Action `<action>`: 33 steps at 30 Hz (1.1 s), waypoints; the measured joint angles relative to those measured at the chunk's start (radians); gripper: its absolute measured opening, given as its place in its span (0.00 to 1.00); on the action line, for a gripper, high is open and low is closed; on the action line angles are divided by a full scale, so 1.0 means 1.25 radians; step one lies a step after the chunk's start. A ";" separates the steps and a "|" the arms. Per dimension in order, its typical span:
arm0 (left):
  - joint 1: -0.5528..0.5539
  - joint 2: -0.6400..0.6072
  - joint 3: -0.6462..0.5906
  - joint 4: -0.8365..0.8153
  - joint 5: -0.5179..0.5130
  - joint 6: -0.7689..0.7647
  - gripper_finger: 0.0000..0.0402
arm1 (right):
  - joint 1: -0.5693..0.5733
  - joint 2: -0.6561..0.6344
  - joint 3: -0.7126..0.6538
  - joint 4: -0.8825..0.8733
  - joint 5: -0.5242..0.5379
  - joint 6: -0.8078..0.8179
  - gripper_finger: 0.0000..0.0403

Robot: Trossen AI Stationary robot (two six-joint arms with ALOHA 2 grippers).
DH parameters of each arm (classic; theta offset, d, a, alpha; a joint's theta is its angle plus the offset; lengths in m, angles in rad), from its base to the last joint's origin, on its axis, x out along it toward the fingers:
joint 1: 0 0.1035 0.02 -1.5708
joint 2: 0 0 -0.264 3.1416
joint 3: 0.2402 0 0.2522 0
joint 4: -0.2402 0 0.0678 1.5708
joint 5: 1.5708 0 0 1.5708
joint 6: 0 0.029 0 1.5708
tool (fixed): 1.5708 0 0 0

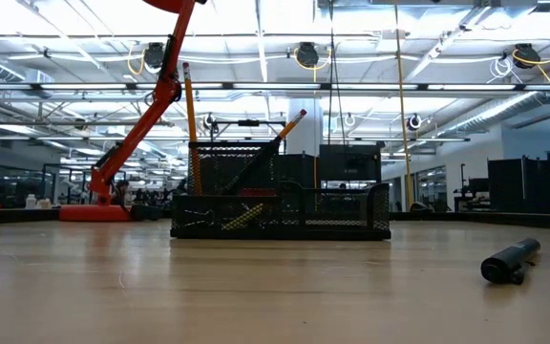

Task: Pick and place office supplies into organizer
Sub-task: Put the scissors into the top left section of the desk organizer

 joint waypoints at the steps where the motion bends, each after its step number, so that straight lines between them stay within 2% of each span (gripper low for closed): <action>1: 0.001 0.000 0.002 -0.003 0.007 0.000 0.43 | -0.002 0.000 -0.009 0.015 -0.002 -0.012 0.04; 4: 0.003 0.000 0.005 0.000 0.028 -0.013 0.43 | -0.019 0.000 -0.052 0.088 -0.020 -0.084 0.04; 11: 0.026 0.021 0.005 -0.032 0.019 -0.022 0.43 | -0.090 0.000 -0.174 0.364 -0.049 -0.295 0.04; 17: 0.074 0.059 0.004 -0.072 -0.049 -0.021 0.43 | -0.150 0.000 -0.259 0.639 -0.075 -0.488 0.04; 22: 0.111 0.099 0.005 -0.076 -0.004 -0.023 0.43 | -0.176 0.000 -0.316 0.863 -0.140 -0.647 0.04; 33: 0.148 0.124 0.005 -0.078 0.045 0.005 0.43 | -0.234 0.001 -0.365 0.870 -0.188 -0.669 0.04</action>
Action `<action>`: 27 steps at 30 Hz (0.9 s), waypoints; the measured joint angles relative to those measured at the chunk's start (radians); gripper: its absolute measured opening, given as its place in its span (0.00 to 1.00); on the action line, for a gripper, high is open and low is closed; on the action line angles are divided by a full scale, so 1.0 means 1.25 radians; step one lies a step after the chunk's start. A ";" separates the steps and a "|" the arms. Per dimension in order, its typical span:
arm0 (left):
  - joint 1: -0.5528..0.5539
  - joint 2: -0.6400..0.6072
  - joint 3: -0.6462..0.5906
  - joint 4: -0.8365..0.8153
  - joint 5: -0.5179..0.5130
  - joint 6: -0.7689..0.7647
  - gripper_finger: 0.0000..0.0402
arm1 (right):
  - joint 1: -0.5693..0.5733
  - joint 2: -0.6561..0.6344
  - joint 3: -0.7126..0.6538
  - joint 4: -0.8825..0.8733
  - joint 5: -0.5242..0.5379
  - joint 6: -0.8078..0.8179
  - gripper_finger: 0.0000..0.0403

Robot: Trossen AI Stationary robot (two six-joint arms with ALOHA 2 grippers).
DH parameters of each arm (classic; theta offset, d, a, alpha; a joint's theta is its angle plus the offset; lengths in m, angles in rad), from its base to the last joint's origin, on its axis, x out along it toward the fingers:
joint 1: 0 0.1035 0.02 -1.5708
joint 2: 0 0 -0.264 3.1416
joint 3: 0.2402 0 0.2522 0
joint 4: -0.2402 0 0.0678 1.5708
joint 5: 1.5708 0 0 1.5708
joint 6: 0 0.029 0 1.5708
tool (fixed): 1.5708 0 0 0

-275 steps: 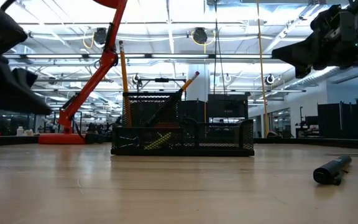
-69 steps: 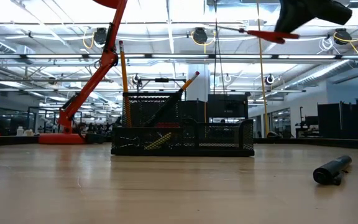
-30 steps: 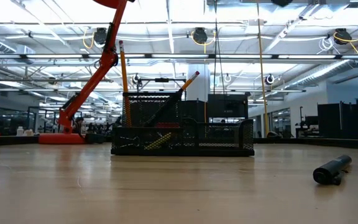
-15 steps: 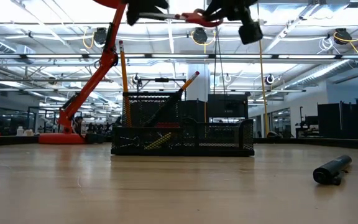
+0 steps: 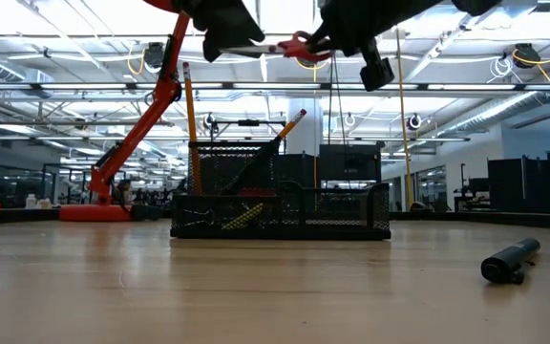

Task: Pick and place office supplies into organizer
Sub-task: Put the scissors into the top left section of the desk organizer

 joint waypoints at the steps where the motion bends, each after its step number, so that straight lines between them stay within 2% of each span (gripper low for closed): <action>1: 0.003 0.000 0.000 0.000 0.001 -0.003 0.43 | -0.002 0.000 -0.003 0.002 0.000 -0.001 0.04; 17: 0.021 0.000 0.000 0.032 0.087 -0.026 0.43 | -0.014 0.000 -0.014 0.032 -0.042 -0.015 0.04; 27: 0.013 0.040 0.001 0.097 0.088 -0.029 0.43 | -0.014 0.000 -0.014 0.066 -0.065 -0.015 0.04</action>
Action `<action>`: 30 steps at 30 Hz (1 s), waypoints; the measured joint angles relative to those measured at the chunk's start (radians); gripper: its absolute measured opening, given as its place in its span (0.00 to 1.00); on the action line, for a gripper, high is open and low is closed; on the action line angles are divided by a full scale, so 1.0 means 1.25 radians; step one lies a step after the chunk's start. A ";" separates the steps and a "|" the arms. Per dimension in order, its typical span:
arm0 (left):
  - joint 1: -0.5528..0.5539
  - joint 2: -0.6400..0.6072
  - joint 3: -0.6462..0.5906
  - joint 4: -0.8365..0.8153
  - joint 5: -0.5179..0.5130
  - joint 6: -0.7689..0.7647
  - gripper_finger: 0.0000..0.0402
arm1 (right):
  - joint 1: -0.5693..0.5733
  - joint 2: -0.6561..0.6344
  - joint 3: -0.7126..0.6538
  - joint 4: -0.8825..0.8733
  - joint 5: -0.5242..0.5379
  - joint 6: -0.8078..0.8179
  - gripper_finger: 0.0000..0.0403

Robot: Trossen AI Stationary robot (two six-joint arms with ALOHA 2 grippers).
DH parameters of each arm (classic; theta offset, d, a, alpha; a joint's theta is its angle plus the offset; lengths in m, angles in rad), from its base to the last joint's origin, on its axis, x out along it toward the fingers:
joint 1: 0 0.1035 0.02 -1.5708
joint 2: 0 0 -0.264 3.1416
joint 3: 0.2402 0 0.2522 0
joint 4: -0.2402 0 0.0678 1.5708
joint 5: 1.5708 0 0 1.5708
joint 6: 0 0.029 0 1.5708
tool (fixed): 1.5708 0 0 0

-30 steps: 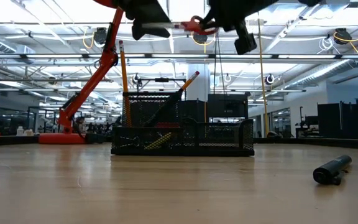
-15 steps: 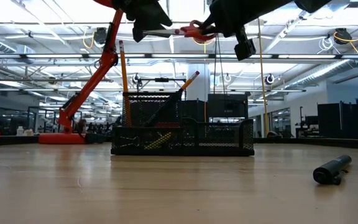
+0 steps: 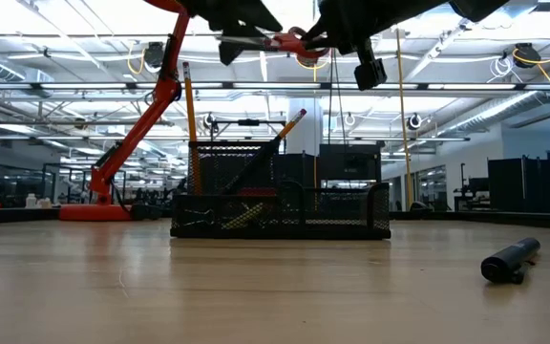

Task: Pick and place office supplies into organizer
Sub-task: Put the scissors into the top left section of the desk organizer

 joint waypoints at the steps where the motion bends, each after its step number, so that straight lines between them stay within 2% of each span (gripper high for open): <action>1: 0.002 0.004 -0.002 -0.005 -0.001 0.000 0.43 | 0.000 0.000 0.000 0.004 -0.002 0.000 0.04; 8: 0.004 0.050 0.000 0.075 0.011 0.017 0.43 | 0.000 0.000 0.000 0.002 -0.017 0.006 0.04; 22: 0.004 0.044 -0.001 0.081 -0.012 0.063 0.42 | 0.001 0.000 -0.022 -0.004 -0.018 0.022 0.04; 25: 0.005 0.044 -0.001 0.081 -0.014 0.079 0.34 | 0.001 0.000 -0.025 -0.004 -0.018 0.022 0.04; 30: 0.006 0.049 -0.001 0.074 -0.030 0.081 0.10 | 0.002 0.000 -0.027 -0.014 -0.015 0.013 0.04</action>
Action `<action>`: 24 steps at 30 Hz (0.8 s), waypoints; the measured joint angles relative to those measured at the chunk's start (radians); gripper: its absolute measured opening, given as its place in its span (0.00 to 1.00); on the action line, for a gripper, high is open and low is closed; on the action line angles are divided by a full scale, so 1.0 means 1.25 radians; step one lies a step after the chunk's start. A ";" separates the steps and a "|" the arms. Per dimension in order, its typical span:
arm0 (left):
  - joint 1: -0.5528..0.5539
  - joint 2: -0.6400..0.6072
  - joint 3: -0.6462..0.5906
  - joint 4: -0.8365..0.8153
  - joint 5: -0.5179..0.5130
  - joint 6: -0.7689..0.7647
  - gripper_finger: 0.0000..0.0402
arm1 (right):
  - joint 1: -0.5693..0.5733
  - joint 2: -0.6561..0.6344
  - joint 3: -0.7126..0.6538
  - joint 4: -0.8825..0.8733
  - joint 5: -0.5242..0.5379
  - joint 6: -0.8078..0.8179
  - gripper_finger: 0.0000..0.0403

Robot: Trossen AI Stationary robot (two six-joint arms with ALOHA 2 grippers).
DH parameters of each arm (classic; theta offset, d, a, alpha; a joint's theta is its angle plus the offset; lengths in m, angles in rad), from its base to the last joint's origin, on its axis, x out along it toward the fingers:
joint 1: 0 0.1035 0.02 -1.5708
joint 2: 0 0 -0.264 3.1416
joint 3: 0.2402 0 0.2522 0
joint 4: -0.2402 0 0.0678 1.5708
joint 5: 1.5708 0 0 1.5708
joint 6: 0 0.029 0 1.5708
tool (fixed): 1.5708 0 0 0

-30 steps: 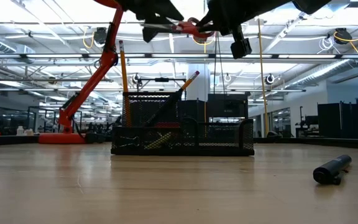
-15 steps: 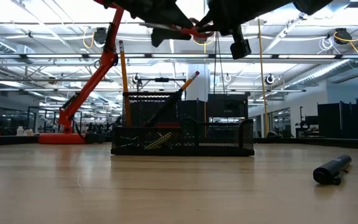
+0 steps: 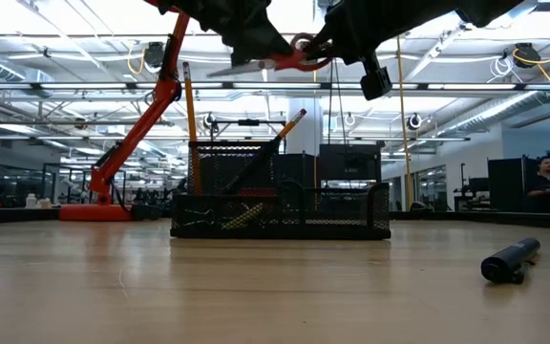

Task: Pick and place office supplies into organizer
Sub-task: Put the scissors into the top left section of the desk organizer

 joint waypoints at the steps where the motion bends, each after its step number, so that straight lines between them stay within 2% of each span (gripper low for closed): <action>1: 0.000 0.000 0.000 -0.002 -0.003 0.005 0.06 | 0.000 0.000 0.000 -0.001 0.000 0.000 0.04; 11: -0.006 0.011 0.001 -0.005 0.008 0.065 0.05 | 0.022 0.001 -0.002 -0.022 0.005 0.017 0.04; 24: -0.007 0.013 0.000 0.011 0.015 0.079 0.05 | 0.027 0.000 -0.001 -0.021 0.015 0.055 0.11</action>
